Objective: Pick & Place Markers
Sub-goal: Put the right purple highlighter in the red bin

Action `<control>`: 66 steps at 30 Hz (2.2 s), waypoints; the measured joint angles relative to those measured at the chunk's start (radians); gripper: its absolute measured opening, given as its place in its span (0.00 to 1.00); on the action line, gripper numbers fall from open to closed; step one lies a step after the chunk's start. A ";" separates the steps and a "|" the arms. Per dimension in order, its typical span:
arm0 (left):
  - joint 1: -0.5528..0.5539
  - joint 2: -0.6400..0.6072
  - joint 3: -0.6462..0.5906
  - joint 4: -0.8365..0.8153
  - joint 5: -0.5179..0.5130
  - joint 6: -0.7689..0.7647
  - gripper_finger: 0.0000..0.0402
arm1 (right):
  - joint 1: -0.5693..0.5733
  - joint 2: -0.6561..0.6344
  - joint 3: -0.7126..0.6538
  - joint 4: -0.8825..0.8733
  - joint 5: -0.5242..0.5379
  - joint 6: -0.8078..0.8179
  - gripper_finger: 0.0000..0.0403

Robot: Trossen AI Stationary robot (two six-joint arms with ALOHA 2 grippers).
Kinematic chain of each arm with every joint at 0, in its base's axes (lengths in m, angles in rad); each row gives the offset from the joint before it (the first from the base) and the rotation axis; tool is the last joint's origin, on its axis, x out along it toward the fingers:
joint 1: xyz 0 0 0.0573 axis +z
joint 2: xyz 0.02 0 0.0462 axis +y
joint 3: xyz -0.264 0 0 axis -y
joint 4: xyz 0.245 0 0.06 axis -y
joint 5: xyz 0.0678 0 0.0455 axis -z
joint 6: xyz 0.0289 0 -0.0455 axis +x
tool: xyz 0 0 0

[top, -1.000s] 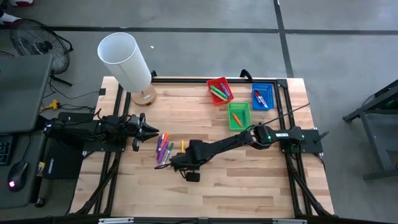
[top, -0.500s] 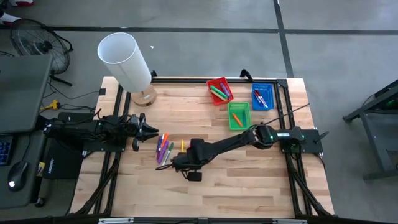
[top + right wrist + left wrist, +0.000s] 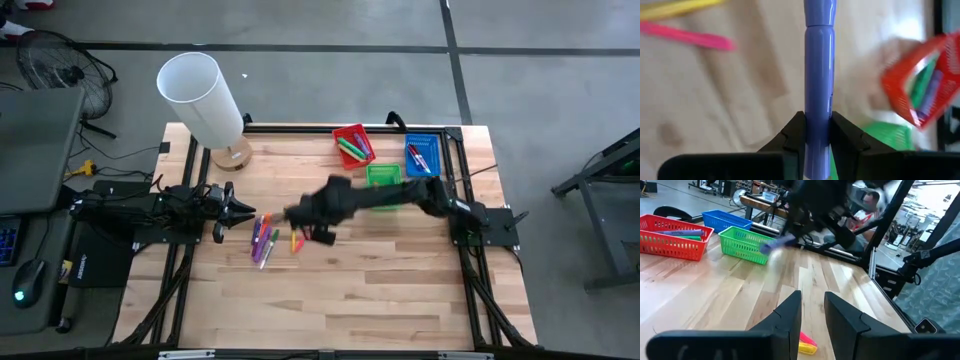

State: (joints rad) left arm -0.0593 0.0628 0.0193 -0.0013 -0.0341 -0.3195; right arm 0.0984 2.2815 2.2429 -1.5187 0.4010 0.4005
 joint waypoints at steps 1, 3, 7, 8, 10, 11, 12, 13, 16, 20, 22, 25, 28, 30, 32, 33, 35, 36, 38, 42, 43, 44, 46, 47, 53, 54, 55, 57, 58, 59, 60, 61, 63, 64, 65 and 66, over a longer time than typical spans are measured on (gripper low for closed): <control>0.000 0.000 0.000 0.000 0.000 0.000 0.21 | -0.022 -0.007 0.000 -0.012 0.001 0.001 0.14; 0.000 0.000 0.000 0.000 0.000 0.000 0.21 | -0.071 -0.018 0.000 -0.026 0.005 -0.002 0.13; 0.000 0.000 0.000 0.000 0.000 0.000 0.21 | -0.183 -0.021 0.000 -0.034 0.001 -0.026 0.13; 0.000 0.000 0.000 0.000 0.000 0.000 0.21 | -0.213 -0.021 0.000 -0.038 0.001 -0.031 0.13; 0.000 0.000 0.000 0.000 0.000 0.000 0.21 | -0.274 -0.022 0.000 -0.041 -0.002 -0.040 0.13; 0.000 0.000 0.000 0.000 0.000 0.000 0.21 | -0.303 -0.023 0.000 -0.041 -0.003 -0.043 0.13; 0.000 0.000 0.000 0.000 0.000 0.000 0.21 | -0.332 -0.023 0.000 -0.041 0.000 -0.048 0.13; 0.000 0.000 0.000 0.000 0.000 0.000 0.21 | -0.360 -0.023 0.000 -0.041 0.006 -0.055 0.13; 0.000 0.000 0.000 0.000 0.000 0.000 0.21 | -0.443 -0.023 0.000 -0.040 0.009 -0.070 0.13; 0.000 0.000 0.000 0.000 0.000 0.000 0.21 | -0.535 -0.023 0.000 -0.027 0.009 -0.107 0.14; 0.000 0.000 0.000 0.000 0.000 0.000 0.21 | -0.570 -0.023 0.000 -0.028 -0.002 -0.130 0.14; 0.000 0.000 0.000 0.000 0.000 0.000 0.21 | -0.613 -0.022 0.000 -0.025 -0.046 -0.151 0.14; 0.000 0.000 0.000 0.000 0.000 0.000 0.21 | -0.638 -0.017 0.000 -0.021 -0.065 -0.159 0.14; 0.000 0.000 0.000 0.000 0.000 0.000 0.21 | -0.645 -0.015 -0.021 0.017 -0.086 -0.175 0.15; 0.000 0.000 0.000 0.000 0.000 0.000 0.21 | -0.650 -0.015 -0.063 0.068 -0.118 -0.207 0.15; 0.000 0.000 0.000 0.000 0.000 0.000 0.21 | -0.655 -0.013 -0.092 0.100 -0.128 -0.226 0.15; 0.000 0.000 0.000 0.000 0.000 0.000 0.21 | -0.665 -0.011 -0.155 0.167 -0.153 -0.249 0.15; 0.000 0.000 0.000 0.000 0.000 0.000 0.21 | -0.671 -0.010 -0.183 0.188 -0.165 -0.253 0.15; 0.000 0.000 0.000 0.000 0.000 0.000 0.21 | -0.686 -0.010 -0.225 0.206 -0.173 -0.253 0.15; 0.000 0.000 0.000 0.000 0.000 0.000 0.21 | -0.701 -0.010 -0.280 0.227 -0.176 -0.247 0.15; 0.000 0.000 0.000 0.000 0.000 0.000 0.21 | -0.702 -0.010 -0.292 0.232 -0.187 -0.248 0.15; 0.000 0.000 0.000 0.000 0.000 0.000 0.21 | -0.701 -0.010 -0.302 0.238 -0.198 -0.248 0.15; 0.000 0.000 0.000 0.000 0.000 0.000 0.21 | -0.701 -0.010 -0.315 0.258 -0.209 -0.248 0.15; 0.000 0.000 0.000 0.000 0.000 0.000 0.21 | -0.701 -0.010 -0.316 0.266 -0.210 -0.249 0.15; 0.000 0.000 0.000 0.000 0.000 0.000 0.21 | -0.701 -0.010 -0.316 0.301 -0.236 -0.248 0.15; 0.000 0.000 0.000 0.000 0.000 0.000 0.21 | -0.701 -0.010 -0.316 0.301 -0.241 -0.247 0.15; 0.000 0.000 0.000 0.000 0.000 0.000 0.21 | -0.701 -0.010 -0.316 0.301 -0.246 -0.247 0.15; 0.000 0.000 0.000 0.000 0.000 0.000 0.21 | -0.700 -0.010 -0.316 0.301 -0.251 -0.246 0.16; 0.000 0.000 0.000 0.000 0.000 0.000 0.21 | -0.700 -0.010 -0.316 0.301 -0.252 -0.244 0.17; 0.000 0.000 0.000 0.000 0.000 0.000 0.21 | -0.700 -0.010 -0.316 0.301 -0.252 -0.240 0.18; 0.000 0.000 0.000 0.000 0.000 0.000 0.21 | -0.700 -0.010 -0.316 0.301 -0.252 -0.233 0.19; 0.000 0.000 0.000 0.000 0.000 0.000 0.21 | -0.700 -0.010 -0.316 0.299 -0.252 -0.225 0.21; 0.000 0.000 0.000 0.000 0.000 0.000 0.21 | -0.700 -0.010 -0.316 0.298 -0.252 -0.223 0.23; 0.000 0.000 0.000 0.000 0.000 0.000 0.21 | -0.700 -0.010 -0.316 0.298 -0.252 -0.224 0.24; 0.000 0.000 0.000 0.000 0.000 0.000 0.21 | -0.700 -0.010 -0.316 0.297 -0.252 -0.225 0.25; 0.000 0.000 0.000 0.000 0.000 0.000 0.21 | -0.700 -0.011 -0.316 0.297 -0.252 -0.225 0.26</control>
State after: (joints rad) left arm -0.0593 0.0628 0.0196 -0.0013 -0.0341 -0.3198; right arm -0.6014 2.2706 1.9266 -1.2215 0.1486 0.1757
